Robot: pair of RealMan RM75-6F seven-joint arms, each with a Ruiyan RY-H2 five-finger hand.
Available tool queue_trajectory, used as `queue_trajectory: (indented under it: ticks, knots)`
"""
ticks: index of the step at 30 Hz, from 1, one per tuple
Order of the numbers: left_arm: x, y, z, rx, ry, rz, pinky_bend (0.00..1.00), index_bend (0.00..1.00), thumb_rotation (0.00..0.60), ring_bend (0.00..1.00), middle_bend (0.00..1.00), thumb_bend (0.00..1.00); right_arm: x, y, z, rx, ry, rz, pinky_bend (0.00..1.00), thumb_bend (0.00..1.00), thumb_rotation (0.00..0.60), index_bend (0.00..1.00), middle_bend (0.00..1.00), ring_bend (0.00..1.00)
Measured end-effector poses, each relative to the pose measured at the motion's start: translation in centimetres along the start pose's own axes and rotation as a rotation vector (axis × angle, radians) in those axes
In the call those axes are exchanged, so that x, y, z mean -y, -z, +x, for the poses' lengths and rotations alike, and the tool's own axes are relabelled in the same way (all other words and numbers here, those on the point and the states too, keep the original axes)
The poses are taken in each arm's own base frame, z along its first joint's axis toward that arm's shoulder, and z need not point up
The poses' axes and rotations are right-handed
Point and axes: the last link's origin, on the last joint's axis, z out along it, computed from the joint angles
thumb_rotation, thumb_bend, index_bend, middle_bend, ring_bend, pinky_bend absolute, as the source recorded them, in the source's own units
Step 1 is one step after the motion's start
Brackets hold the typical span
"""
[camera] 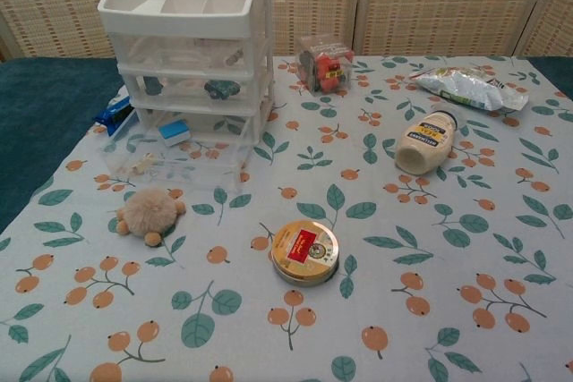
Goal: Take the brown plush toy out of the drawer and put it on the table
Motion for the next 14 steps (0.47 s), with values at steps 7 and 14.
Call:
queue_trajectory:
  ticks: [7,14]
  knots:
    - [1.2,3.7,0.5,-0.044,0.0,0.074,0.69,0.18,0.6,0.47,0.51,0.28,0.1,0.3,-1.1,0.035,-0.022,0.006,0.18,0.35,0.6,0.09,0.26,0.08]
    - [0.6,6.2,0.3,-0.104,0.025,0.04,0.49,0.16,0.6,0.3,0.34,0.27,0.3,0.8,-1.2,0.021,-0.023,0.013,0.18,0.35,0.6,0.09,0.26,0.08]
